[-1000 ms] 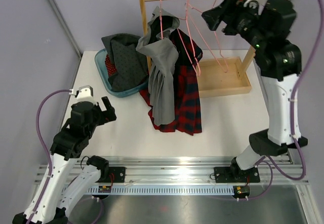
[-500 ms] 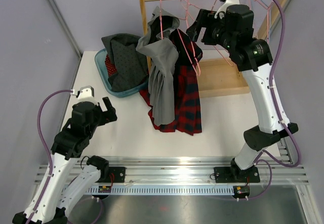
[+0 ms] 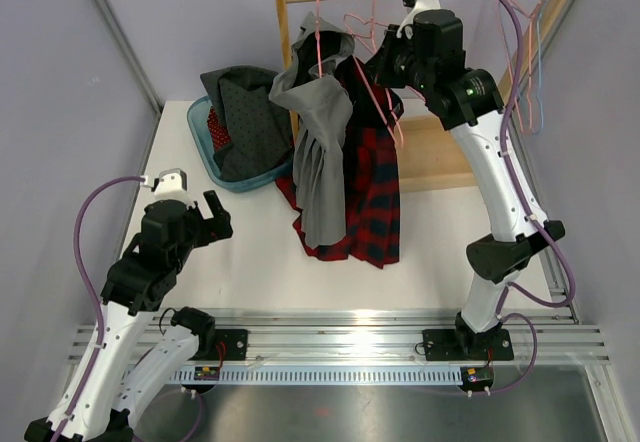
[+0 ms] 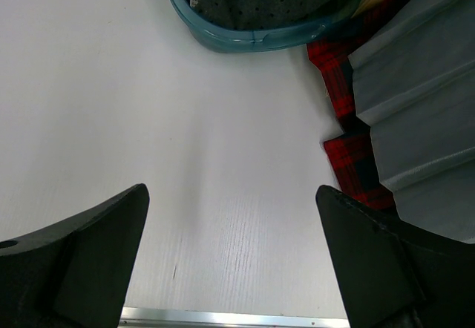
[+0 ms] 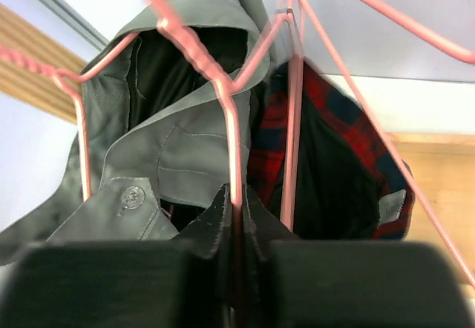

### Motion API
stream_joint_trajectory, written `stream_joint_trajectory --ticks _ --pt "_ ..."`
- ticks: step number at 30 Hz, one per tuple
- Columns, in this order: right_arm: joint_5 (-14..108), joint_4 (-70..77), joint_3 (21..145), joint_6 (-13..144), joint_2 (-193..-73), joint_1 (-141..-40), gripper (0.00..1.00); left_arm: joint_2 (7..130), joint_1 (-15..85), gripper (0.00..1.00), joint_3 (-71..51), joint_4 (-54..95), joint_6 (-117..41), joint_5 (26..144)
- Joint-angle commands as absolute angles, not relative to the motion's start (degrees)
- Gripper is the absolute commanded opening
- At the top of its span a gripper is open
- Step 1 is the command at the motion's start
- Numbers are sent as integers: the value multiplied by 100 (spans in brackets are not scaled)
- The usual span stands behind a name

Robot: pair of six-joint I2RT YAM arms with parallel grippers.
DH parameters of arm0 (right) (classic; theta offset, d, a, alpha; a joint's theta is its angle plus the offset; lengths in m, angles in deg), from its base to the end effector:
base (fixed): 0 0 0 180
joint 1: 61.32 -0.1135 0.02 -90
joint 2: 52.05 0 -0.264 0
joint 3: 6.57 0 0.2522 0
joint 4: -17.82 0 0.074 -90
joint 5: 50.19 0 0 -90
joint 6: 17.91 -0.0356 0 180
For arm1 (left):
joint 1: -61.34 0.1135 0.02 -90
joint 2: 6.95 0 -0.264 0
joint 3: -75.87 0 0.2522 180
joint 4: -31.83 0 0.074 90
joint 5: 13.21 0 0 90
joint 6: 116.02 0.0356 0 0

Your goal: Remove the skirt from the hanger

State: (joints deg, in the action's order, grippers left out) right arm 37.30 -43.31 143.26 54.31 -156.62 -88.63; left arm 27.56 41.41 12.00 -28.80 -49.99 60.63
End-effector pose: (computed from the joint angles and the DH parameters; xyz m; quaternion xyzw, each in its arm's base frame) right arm 0.3289 0.1681 0.5182 -0.0531 0.7961 0.2149 0.5632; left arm 0.1112 -0.0298 0.3306 -0.0993 0.8599 -0.0679 0.4961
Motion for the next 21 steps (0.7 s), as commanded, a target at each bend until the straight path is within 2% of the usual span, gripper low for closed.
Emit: stream_joint_trajectory --ticks 1,5,11,14,18,21 --pt "3541 -4094 14570 5390 -15698 -8918 0 2724 4121 99 1245 -2658 -4914 6247" --pt "3445 -4033 14798 5477 -15751 -8909 0 2724 4121 99 1245 -2658 -4914 6264" --pt "2866 -3875 15765 5793 -16006 -8909 0 2742 4121 99 1236 -2649 -4896 6291" --pt "2663 -3418 15354 5846 -15682 -8909 0 2725 4121 99 1227 -2640 -4870 6343" --pt "2531 -2594 13838 5759 -14953 -8909 0 2803 4103 99 1140 -2561 -4747 6572" --pt "2460 -1935 12774 5741 -14311 -8909 0 3163 3990 99 894 -2570 -4712 6300"
